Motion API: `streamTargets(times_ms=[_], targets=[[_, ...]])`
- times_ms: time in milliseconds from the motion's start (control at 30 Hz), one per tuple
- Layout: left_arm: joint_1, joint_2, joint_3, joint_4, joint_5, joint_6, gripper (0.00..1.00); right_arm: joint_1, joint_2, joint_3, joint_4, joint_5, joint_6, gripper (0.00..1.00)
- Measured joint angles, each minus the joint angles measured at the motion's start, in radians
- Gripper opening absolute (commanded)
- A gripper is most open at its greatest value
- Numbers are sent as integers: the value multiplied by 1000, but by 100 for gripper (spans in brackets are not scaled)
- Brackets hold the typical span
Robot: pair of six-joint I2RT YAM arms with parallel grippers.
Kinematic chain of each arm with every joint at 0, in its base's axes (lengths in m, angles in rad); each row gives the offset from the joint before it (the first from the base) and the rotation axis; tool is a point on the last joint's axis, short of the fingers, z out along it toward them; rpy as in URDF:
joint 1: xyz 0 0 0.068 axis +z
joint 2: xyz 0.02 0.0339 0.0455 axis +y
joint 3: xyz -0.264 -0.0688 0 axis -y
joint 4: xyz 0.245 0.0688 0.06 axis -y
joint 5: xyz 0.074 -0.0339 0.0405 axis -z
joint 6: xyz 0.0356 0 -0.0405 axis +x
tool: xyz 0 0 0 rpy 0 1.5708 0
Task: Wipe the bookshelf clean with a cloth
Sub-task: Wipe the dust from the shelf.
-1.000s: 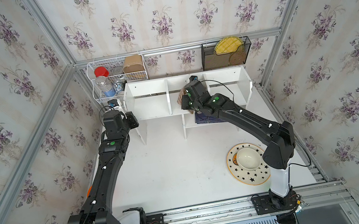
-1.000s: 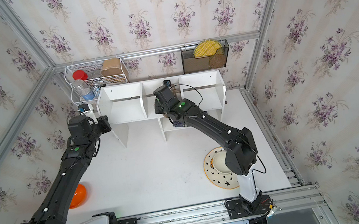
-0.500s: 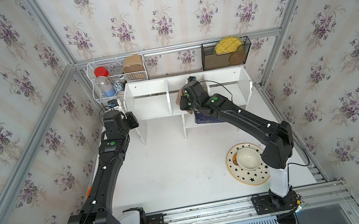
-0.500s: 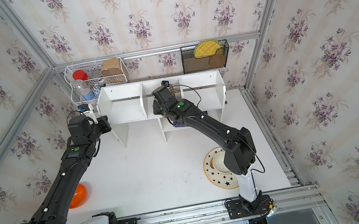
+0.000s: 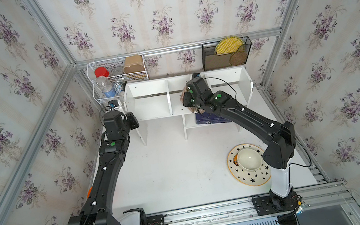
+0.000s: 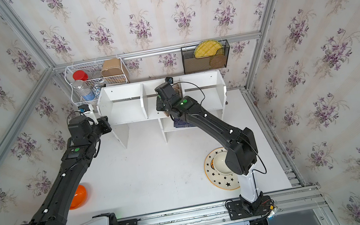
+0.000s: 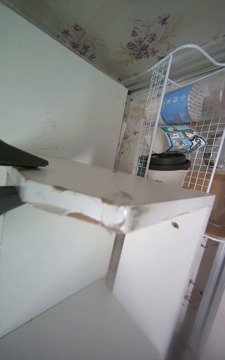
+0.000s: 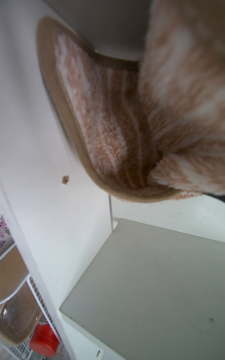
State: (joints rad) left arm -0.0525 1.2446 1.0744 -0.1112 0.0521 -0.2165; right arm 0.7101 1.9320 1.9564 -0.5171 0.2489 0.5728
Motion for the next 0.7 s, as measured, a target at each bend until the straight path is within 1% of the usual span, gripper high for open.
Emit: streamTargets(times_ms=[200, 433, 567, 700], targets=[[0, 0, 0, 0, 0, 0, 0, 19, -29, 6, -14, -6, -14, 0], [0, 0, 0, -2, 0, 2, 0, 0, -195, 56, -28, 75, -80, 0], [0, 0, 0, -2, -1, 2, 0, -85, -287, 49, -27, 113, -104, 0], [0, 0, 2, -6, -1, 2, 0, -213, -354, -48, -26, 116, -105, 0]])
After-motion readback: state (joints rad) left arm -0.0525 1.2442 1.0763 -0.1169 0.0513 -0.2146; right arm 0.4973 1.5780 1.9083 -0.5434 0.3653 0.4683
